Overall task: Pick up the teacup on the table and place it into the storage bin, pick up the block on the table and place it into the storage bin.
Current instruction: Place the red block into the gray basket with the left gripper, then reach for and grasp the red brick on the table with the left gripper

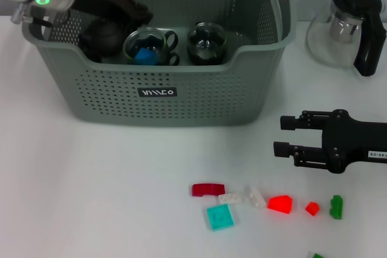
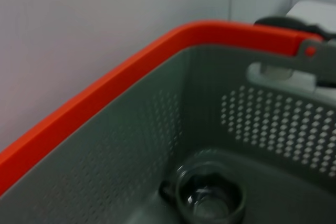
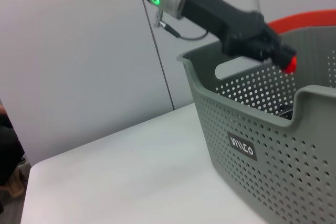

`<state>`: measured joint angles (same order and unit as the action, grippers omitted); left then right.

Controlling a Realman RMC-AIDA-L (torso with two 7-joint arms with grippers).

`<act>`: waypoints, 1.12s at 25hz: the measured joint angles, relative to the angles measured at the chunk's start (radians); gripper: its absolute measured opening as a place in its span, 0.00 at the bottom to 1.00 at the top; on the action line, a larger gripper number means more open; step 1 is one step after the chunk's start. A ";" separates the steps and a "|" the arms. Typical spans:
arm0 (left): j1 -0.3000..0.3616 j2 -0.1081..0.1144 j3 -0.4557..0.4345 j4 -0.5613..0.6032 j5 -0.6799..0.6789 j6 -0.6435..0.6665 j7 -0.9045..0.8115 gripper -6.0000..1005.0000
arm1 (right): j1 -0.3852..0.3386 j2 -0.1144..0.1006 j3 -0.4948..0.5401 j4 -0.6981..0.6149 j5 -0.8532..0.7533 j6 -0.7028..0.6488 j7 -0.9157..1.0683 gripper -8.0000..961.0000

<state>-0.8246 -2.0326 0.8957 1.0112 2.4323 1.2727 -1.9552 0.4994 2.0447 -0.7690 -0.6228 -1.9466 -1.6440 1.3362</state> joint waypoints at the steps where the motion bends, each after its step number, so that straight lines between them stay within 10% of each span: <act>1: -0.005 -0.006 0.005 -0.005 0.024 -0.015 -0.010 0.14 | 0.001 0.000 -0.001 0.000 0.000 0.000 0.000 0.68; 13: -0.002 -0.032 -0.022 0.020 0.003 -0.056 -0.042 0.28 | 0.002 -0.001 0.005 0.000 0.000 0.001 0.000 0.68; 22: 0.144 0.022 -0.282 -0.200 -0.831 0.402 0.278 0.48 | 0.000 0.000 0.005 0.000 0.004 0.006 0.000 0.68; 28: 0.250 -0.017 -0.291 -0.291 -0.835 0.640 0.530 0.48 | 0.001 0.000 0.007 0.000 0.002 0.008 0.000 0.68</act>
<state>-0.5749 -2.0496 0.6048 0.7200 1.5977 1.9131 -1.4256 0.4999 2.0449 -0.7624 -0.6227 -1.9442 -1.6358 1.3363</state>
